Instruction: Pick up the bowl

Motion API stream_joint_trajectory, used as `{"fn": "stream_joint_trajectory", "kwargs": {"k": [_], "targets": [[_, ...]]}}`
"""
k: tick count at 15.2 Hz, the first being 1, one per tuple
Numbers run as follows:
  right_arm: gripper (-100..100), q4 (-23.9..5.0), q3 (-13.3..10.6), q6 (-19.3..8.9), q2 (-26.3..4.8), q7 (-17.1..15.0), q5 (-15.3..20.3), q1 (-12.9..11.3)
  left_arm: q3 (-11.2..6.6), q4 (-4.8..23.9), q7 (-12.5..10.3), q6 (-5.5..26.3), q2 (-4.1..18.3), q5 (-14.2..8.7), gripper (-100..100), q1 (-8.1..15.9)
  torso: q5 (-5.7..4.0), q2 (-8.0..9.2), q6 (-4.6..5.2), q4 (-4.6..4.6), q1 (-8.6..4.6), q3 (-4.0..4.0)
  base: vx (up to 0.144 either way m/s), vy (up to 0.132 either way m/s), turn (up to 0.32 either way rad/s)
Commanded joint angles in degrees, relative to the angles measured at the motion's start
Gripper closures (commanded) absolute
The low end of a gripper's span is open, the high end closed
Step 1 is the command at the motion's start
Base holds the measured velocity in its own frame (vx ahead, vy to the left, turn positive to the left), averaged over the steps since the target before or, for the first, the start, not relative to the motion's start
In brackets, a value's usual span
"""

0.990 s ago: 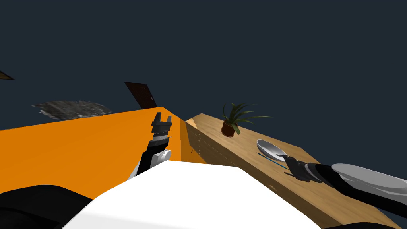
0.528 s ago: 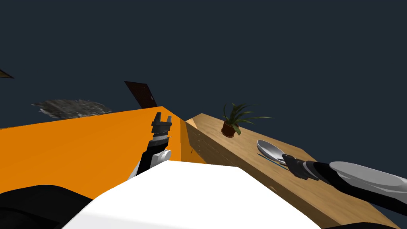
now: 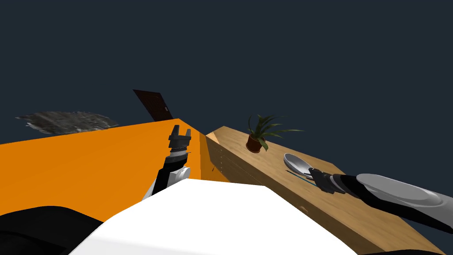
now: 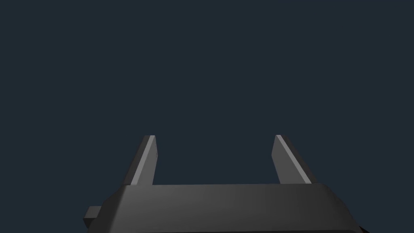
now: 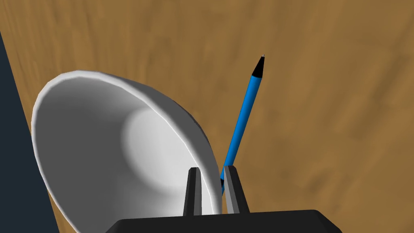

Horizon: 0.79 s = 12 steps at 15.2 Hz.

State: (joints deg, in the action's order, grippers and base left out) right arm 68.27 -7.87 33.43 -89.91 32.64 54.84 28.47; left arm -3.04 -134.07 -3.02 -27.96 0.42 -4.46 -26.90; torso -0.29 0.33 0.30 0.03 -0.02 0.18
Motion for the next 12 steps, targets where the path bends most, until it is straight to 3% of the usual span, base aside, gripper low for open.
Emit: {"fn": "stream_joint_trajectory", "kwargs": {"k": [1,10,12], "targets": [[100,0.32,1.60,1.52,0.64,-2.18,2.86,-0.87,0.00,0.00,0.00,0.00,0.00,0.00,0,0.00,0.00,0.00,0.00,0.00,0.00,0.00,0.012,0.015,-0.043],[100,1.11,5.83,5.74,2.56,-8.39,14.01,-3.90,0.00,0.00,0.00,0.00,0.00,0.00,0,0.00,0.07,0.11,0.00,0.03,-0.03,0.07,0.002,-0.001,-0.055],[100,1.16,5.63,5.26,2.32,-7.79,13.28,-3.37,0.00,0.00,0.00,0.00,0.00,0.00,0,0.00,0.10,0.13,0.00,0.03,0.03,0.08,-0.005,0.002,-0.035]]}}
